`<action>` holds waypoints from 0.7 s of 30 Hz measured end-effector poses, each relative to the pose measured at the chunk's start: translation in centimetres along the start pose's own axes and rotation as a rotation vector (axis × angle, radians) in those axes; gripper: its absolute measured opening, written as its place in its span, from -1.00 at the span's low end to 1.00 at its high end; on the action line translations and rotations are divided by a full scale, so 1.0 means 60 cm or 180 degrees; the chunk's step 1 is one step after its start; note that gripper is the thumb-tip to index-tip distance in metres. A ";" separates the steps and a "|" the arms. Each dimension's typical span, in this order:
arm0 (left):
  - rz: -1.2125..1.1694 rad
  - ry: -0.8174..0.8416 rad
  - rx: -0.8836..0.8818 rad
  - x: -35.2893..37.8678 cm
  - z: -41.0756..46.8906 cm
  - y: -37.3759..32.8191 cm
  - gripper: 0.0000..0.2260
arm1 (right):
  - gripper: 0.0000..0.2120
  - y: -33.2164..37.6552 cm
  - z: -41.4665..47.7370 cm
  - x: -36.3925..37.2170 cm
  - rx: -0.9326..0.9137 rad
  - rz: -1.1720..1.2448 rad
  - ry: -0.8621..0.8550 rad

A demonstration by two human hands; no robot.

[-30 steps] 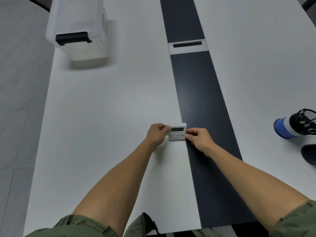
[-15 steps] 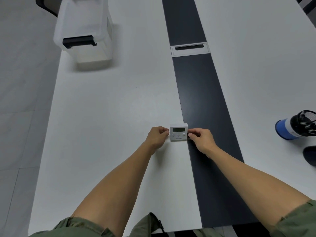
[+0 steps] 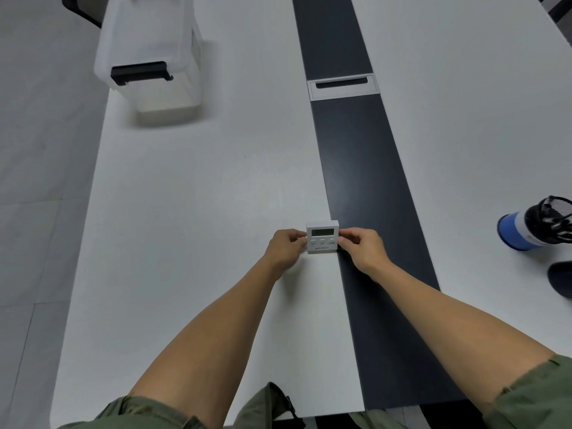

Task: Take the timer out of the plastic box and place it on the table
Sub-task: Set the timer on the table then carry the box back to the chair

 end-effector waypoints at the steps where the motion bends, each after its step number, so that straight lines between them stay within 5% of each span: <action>1: -0.0004 0.0004 0.0007 0.000 0.000 0.000 -0.72 | -0.73 -0.001 0.000 0.000 0.0005 -0.0013 0.0013; 21: 0.0081 0.0003 0.0161 -0.005 0.038 -0.045 -0.63 | -0.73 0.034 0.077 -0.007 0.0029 -0.0082 -0.0031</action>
Point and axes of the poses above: each hand's wrist, its own z-axis towards the middle knuckle, its own x-axis out of the palm, y = z × x, the point moved 3 cm from there along z, towards the middle knuckle, and after that the axes turned 10 degrees about -z, right-handed, at the moved point
